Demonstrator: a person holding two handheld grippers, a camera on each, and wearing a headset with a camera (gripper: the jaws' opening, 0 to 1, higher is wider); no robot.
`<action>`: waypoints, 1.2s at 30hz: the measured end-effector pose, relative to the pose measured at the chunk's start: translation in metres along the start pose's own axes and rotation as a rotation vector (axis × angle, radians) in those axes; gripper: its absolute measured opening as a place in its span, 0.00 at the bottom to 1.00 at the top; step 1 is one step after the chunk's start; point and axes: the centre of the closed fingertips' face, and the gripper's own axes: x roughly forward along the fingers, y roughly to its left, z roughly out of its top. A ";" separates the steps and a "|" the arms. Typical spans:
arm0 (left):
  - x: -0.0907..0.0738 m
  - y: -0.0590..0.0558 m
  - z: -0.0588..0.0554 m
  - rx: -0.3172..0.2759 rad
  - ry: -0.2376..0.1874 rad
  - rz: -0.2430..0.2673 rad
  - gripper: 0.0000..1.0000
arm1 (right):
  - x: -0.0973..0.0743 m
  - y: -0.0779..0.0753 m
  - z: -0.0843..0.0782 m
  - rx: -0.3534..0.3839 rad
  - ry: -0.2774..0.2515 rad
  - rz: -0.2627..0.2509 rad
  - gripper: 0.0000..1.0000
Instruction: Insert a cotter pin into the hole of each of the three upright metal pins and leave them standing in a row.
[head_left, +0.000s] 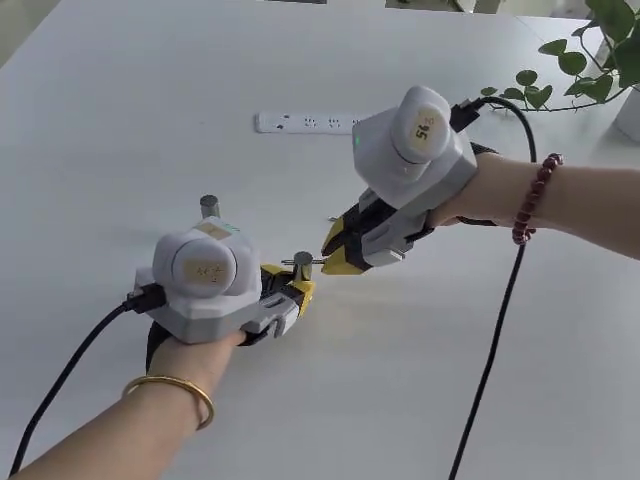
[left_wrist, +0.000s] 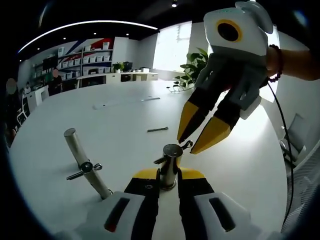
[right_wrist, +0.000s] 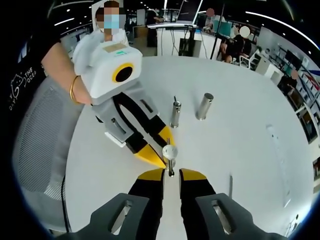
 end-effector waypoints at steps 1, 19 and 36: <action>0.000 0.000 0.000 -0.003 -0.001 0.001 0.12 | 0.000 0.000 -0.002 -0.001 0.002 -0.002 0.06; -0.002 0.001 -0.003 -0.084 -0.006 0.002 0.12 | 0.004 -0.004 0.001 0.011 0.002 -0.016 0.00; 0.000 0.001 -0.002 -0.074 -0.008 -0.010 0.12 | 0.009 -0.004 0.007 0.012 0.002 -0.009 0.00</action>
